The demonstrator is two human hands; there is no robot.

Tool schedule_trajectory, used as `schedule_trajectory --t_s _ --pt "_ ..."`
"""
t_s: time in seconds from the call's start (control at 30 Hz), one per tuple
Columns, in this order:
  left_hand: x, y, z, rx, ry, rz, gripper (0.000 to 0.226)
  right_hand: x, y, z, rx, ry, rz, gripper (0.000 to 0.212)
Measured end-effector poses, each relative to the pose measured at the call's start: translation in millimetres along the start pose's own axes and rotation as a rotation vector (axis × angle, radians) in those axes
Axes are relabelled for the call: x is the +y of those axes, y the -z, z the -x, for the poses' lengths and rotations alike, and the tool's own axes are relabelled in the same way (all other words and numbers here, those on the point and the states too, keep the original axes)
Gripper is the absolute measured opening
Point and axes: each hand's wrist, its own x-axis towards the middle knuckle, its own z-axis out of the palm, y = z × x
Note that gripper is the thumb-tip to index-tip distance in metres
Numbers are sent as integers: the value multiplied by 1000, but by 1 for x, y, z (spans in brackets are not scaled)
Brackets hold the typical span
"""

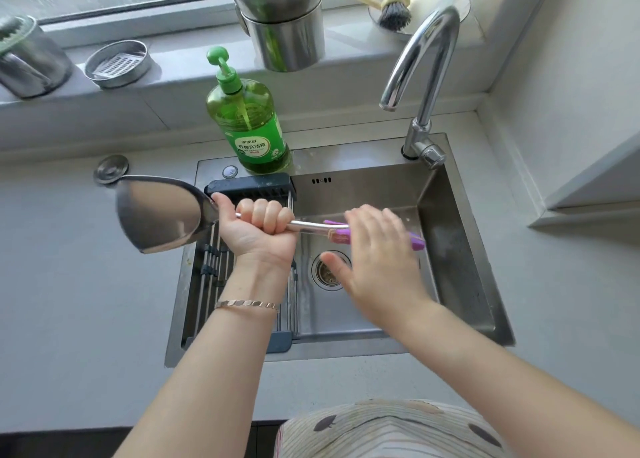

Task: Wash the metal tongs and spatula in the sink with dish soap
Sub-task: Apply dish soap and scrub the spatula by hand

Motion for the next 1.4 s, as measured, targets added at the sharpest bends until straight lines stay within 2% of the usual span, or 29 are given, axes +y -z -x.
schedule_trajectory --t_s 0.1,0.23,0.4,0.5,0.57,0.7,0.83,1.0,1.13,1.27,1.33,1.4 --pt "-1 -6 3 156 -15 11 72 4 -4 -1 51 61 43 79" --pt "4 -5 0 416 -43 80 63 27 -3 -5 23 -21 92 78" --pt "-9 -9 4 559 11 53 59 10 -12 1 22 197 52 76" --pt "-3 -8 -1 607 0 50 57 32 0 -8 -55 32 44 88" --pt "-5 -10 -1 613 -11 27 57 24 0 -6 -80 -10 24 89" --pt "-10 -10 1 605 19 3 56 7 -12 0 -6 201 9 70" --pt "-8 -6 -2 602 8 5 59 29 -3 -9 -49 68 37 74" --pt "-11 -9 -1 604 40 1 56 12 -12 -3 -4 210 35 66" --pt "-7 -8 -2 587 17 21 58 30 -7 -11 55 86 103 58" --pt "-12 -8 1 526 90 -40 65 23 -14 -11 108 243 -8 42" --pt "-11 -5 3 435 176 -95 61 35 0 -18 -45 164 -86 44" --pt "-10 -2 5 314 247 -154 56 47 13 -24 -288 -3 -179 52"
